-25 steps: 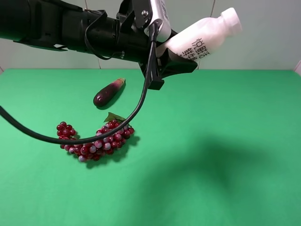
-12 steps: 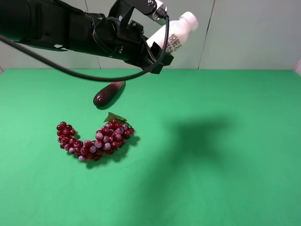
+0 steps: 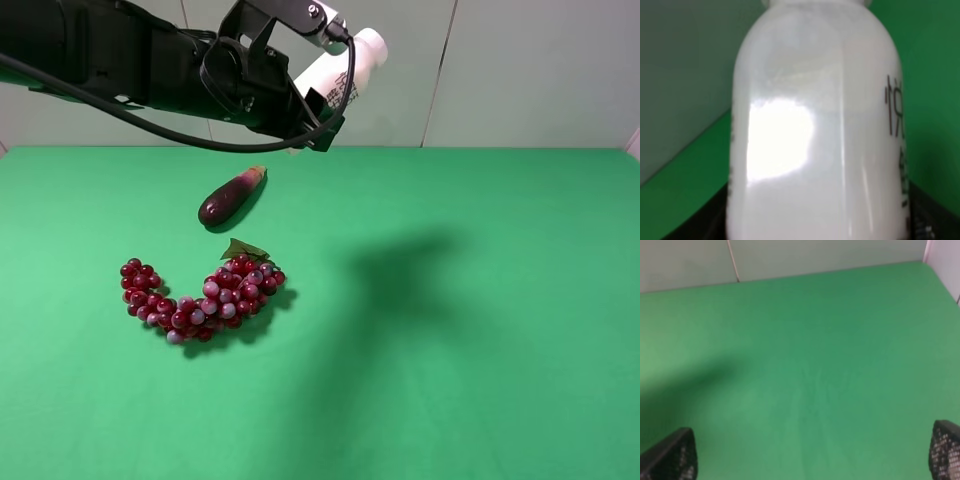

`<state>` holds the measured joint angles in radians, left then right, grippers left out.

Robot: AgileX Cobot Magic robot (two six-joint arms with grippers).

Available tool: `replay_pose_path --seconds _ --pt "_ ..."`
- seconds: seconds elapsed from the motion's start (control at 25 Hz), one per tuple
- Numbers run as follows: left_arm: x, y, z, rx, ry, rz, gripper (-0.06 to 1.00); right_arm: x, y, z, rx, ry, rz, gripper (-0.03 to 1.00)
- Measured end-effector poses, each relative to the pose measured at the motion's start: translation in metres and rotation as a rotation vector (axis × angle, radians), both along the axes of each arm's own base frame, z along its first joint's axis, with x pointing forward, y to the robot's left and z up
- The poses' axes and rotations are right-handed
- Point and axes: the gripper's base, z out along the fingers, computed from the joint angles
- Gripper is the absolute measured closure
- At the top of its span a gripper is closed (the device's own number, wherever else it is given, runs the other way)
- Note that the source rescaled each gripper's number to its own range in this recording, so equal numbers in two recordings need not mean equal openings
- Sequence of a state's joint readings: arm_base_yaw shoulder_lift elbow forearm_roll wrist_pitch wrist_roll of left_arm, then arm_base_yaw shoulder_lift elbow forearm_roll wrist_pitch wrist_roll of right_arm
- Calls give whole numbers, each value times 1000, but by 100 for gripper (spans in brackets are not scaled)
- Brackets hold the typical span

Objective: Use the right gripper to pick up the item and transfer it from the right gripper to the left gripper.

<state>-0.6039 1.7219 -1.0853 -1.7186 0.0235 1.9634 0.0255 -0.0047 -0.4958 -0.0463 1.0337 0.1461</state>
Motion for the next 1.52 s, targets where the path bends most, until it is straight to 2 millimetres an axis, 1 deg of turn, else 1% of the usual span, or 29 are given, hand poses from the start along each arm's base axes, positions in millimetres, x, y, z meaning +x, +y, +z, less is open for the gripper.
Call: replay_pose_path --seconds 0.12,0.24,0.44,0.76,0.92,1.08,1.28,1.4,1.52 --pt "-1 9 -9 -4 42 42 94 0 0 0 0 0 0 -3" --pt "-6 25 -11 9 58 138 94 0 0 0 0 0 0 -3" --pt "-17 59 1 -23 58 262 94 0 0 0 0 -1 0 -3" --pt "-30 123 -9 -29 104 527 94 0 0 0 0 -1 0 -3" --pt "-32 148 -13 -48 123 629 94 0 0 0 0 -1 0 -3" --pt "-32 164 -18 -53 140 691 94 0 0 0 0 -1 0 -3" --pt "-34 179 -25 -43 160 746 94 0 0 0 0 -1 0 -3" --pt "-38 185 -37 -9 195 778 94 0 0 0 0 -1 0 -3" --pt "-40 189 -57 53 251 811 94 0 0 0 0 -1 0 -3"
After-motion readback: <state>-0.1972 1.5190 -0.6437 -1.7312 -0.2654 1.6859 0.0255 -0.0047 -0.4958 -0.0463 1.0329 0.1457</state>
